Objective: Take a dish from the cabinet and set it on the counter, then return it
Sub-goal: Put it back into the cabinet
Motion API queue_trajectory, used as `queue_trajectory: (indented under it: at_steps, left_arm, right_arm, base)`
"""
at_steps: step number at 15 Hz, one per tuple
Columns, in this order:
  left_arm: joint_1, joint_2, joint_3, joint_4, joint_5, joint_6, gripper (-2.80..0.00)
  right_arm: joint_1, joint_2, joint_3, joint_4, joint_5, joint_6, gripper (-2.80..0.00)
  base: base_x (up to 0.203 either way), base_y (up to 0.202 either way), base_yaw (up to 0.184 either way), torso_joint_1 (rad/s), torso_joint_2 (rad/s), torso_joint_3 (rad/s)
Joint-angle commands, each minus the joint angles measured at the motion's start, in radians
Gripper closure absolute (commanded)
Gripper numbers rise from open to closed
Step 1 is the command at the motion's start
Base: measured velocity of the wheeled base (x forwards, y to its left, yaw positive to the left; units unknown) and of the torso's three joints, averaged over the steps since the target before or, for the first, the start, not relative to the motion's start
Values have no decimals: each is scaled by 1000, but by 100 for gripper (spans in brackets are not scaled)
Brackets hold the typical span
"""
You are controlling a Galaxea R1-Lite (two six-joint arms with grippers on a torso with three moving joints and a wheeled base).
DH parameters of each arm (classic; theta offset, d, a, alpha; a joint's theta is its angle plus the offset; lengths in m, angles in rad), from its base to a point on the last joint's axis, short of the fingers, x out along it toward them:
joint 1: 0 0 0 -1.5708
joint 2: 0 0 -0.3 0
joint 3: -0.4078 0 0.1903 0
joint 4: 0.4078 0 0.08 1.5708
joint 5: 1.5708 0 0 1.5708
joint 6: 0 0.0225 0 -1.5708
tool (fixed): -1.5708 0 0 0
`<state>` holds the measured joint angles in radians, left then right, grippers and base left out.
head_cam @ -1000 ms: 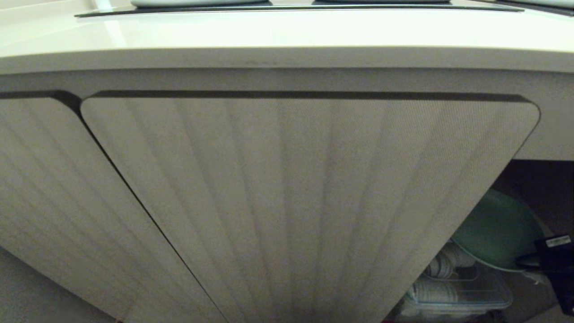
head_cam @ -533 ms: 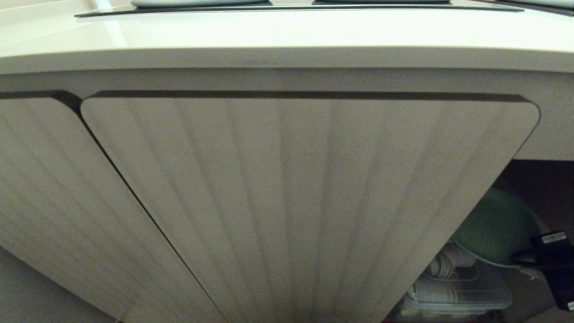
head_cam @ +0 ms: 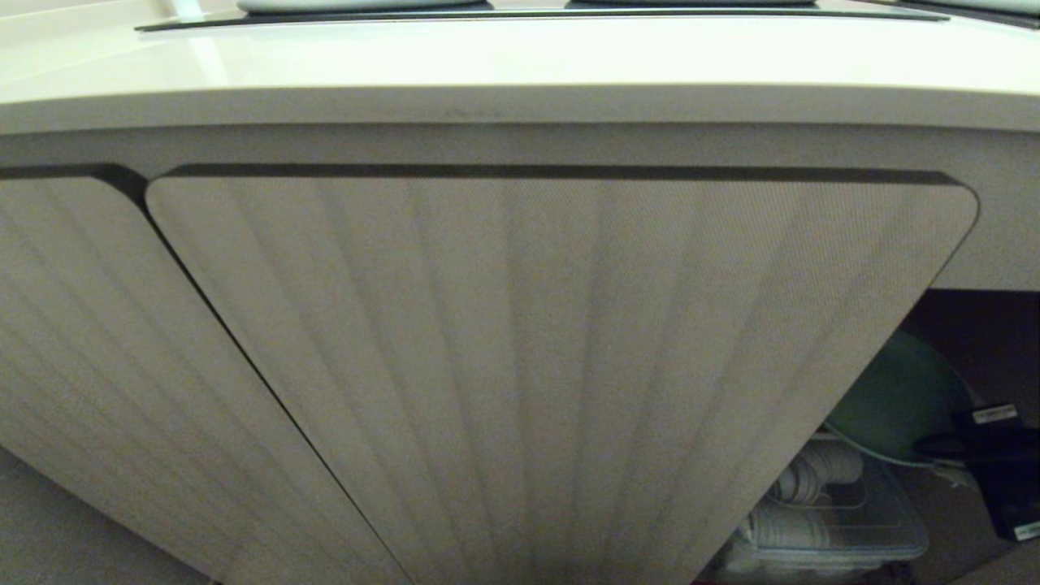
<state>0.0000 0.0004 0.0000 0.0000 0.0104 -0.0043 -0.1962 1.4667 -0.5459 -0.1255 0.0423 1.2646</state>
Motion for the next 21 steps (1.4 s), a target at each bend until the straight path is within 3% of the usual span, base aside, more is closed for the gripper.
queue_trajectory:
  at_steps: [1, 21]
  left_arm:
    - [0, 0, 0, 0, 0, 0, 0]
    - [0, 0, 0, 0, 0, 0, 0]
  right_arm:
    - [0, 12, -3, -2, 0, 9, 0]
    - [4, 133, -26, -69, -2, 30, 0]
  base:
    - [0, 0, 0, 0, 0, 0]
    - [0, 0, 0, 0, 0, 0]
